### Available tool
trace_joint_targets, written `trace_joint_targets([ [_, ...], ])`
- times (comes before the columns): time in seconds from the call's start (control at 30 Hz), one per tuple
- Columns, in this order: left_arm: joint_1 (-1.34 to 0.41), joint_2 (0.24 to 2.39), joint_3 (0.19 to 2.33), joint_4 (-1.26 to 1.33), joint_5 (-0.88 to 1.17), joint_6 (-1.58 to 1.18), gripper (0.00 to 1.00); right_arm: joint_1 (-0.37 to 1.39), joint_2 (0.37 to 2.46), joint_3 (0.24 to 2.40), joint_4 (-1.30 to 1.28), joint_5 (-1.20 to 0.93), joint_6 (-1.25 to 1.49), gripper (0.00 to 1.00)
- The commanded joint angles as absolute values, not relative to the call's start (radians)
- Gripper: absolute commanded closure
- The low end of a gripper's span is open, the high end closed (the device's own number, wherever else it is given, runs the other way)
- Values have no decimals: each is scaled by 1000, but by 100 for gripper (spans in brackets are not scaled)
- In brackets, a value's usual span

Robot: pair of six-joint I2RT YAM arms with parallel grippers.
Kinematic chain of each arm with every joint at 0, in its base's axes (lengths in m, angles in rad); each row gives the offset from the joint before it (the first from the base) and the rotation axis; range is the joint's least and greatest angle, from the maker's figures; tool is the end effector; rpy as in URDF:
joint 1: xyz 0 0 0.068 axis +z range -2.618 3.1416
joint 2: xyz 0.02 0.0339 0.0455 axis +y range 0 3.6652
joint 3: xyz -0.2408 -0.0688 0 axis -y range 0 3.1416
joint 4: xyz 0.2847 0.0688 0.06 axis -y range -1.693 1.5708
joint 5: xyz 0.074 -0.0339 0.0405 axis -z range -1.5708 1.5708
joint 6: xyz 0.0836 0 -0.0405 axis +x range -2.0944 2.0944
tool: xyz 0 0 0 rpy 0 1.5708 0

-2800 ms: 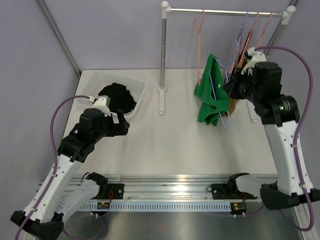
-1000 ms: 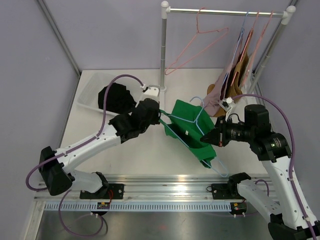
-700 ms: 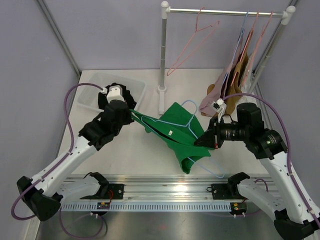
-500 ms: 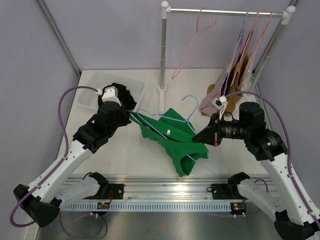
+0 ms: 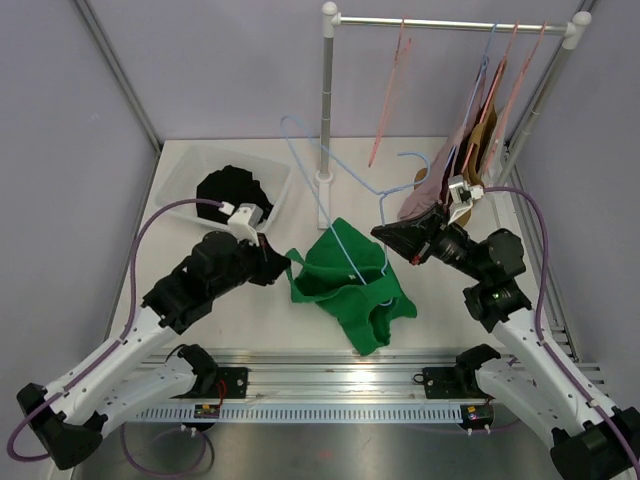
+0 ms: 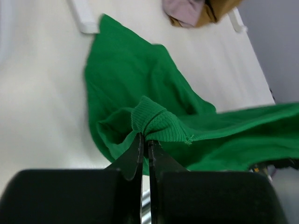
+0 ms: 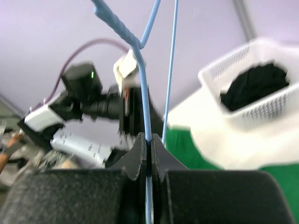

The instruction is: Remove the tank top from the hanger

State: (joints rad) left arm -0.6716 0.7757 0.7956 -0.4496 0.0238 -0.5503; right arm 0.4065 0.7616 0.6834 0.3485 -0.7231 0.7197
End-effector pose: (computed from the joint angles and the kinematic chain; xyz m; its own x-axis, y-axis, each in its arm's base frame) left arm 0.2139 -0.1725 0.2821 -0.6121 -0.1813 -0.7697 0.3741 0.7912 -0.4839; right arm 0.2224 0.1560 0.3537 -0.3971 0.3671 -0.8412 -0.8251 0.2587 0.5024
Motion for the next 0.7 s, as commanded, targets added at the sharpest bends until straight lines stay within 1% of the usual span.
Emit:
trace_joint_targets([
  [0.0, -787, 808, 793, -379, 77, -523, 100, 433, 765, 597, 866, -519, 808, 100],
  [0.07, -863, 866, 804, -390, 5, -517, 100, 442, 776, 562, 951, -433, 763, 100],
  [0.1, -915, 889, 807, -390, 5, -512, 100, 448, 779, 554, 957, -404, 749, 100],
  [0.13, -937, 908, 810, -390, -32, -518, 100, 451, 776, 551, 951, -362, 743, 100],
  [0.17, -951, 937, 810, -391, -84, -528, 100, 449, 769, 570, 871, -353, 708, 100],
  [0.2, -974, 943, 807, -394, -109, -547, 100, 449, 753, 595, 779, -345, 677, 100],
  [0.23, -979, 951, 805, -408, -133, -560, 100, 449, 717, 686, 650, -312, 613, 100],
  [0.27, -982, 956, 807, -420, -193, -571, 100, 449, 704, 745, 354, -283, 582, 100],
  [0.3, -983, 954, 808, -432, -216, -584, 100, 449, 693, 806, 204, -252, 553, 100],
  [0.33, -983, 953, 811, -455, -236, -584, 100, 449, 695, 921, -44, -206, 485, 100],
  [0.4, -983, 946, 828, -477, -282, -580, 98, 449, 703, 1004, -211, -177, 427, 100],
  [0.43, -983, 945, 848, -503, -302, -577, 94, 449, 709, 1073, -336, -120, 401, 100],
  [0.47, -983, 943, 848, -518, -310, -574, 89, 449, 722, 1113, -404, -86, 391, 100],
  [0.5, -983, 939, 871, -544, -314, -565, 79, 449, 782, 1214, -476, -7, 376, 100],
  [0.57, -983, 934, 899, -577, -333, -552, 66, 449, 856, 1307, -643, 54, 359, 100],
  [0.6, -983, 931, 917, -598, -344, -545, 56, 449, 906, 1339, -672, 55, 351, 100],
  [0.63, -985, 920, 946, -641, -356, -540, 42, 449, 920, 1386, -690, 49, 344, 100],
  [0.67, -985, 911, 962, -662, -380, -535, 33, 449, 926, 1400, -709, 60, 347, 100],
])
